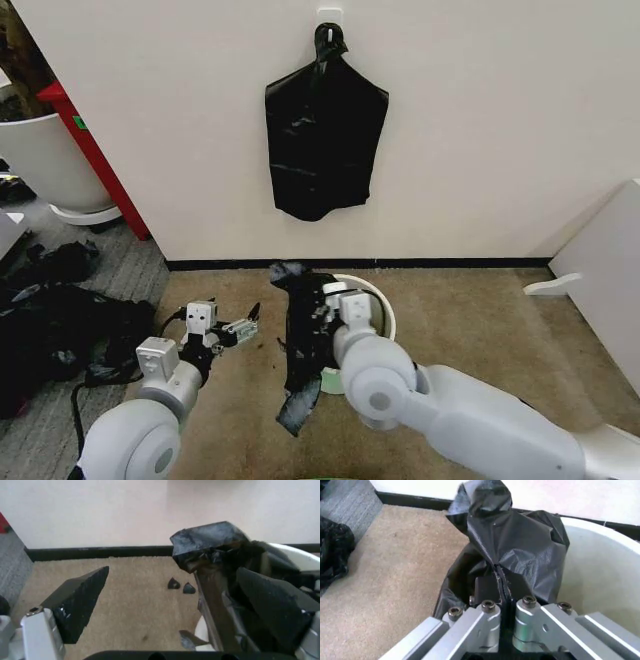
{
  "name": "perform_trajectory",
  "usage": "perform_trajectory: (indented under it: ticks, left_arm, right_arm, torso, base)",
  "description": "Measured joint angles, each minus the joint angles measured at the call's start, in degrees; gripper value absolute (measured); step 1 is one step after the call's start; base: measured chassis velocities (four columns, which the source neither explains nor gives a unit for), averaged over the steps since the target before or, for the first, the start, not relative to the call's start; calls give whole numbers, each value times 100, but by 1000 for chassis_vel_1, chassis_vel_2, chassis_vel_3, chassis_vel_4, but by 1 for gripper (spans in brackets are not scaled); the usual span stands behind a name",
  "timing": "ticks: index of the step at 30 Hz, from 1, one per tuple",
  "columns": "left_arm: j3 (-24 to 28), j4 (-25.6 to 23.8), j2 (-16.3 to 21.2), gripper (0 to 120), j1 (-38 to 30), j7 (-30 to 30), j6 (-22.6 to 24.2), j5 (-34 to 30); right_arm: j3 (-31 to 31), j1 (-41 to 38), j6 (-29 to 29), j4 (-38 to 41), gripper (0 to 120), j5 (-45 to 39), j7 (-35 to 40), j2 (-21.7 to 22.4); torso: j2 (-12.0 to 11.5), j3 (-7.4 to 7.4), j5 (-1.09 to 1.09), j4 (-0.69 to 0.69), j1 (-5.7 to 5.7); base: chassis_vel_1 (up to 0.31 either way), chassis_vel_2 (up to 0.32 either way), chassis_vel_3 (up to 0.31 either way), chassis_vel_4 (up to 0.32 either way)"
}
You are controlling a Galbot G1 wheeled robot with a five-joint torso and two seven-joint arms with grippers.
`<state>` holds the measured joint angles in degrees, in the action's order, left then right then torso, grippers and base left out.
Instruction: Place the garbage bag over the trash bin.
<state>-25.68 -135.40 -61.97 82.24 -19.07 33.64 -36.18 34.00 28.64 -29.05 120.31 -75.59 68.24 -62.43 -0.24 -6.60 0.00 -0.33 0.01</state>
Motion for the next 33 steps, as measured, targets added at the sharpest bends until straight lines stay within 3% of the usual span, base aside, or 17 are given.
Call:
perform_trajectory:
  ticks: [19,25,33]
  left_arm:
    - [631,416,90,100,-699,-158,259,-151]
    - [1017,600,90,100,-1054,-339,382,-364]
    - [1438,825,113,100,-1477,-589,487,-577]
  right_arm:
    - [-61,-186,9,103,0,-205,106,304]
    - [-267,-53,-2,402,0,-331,-95,802]
    - [-473,89,-5,531,0,-310,-432,1091]
  torso:
    - [0,1,1,-1,0]
    - [0,1,2,-1,0]
    - [0,1,1,-1,0]
  base:
    - [0,0,0,0]
    - [0,0,0,0]
    - [0,0,0,0]
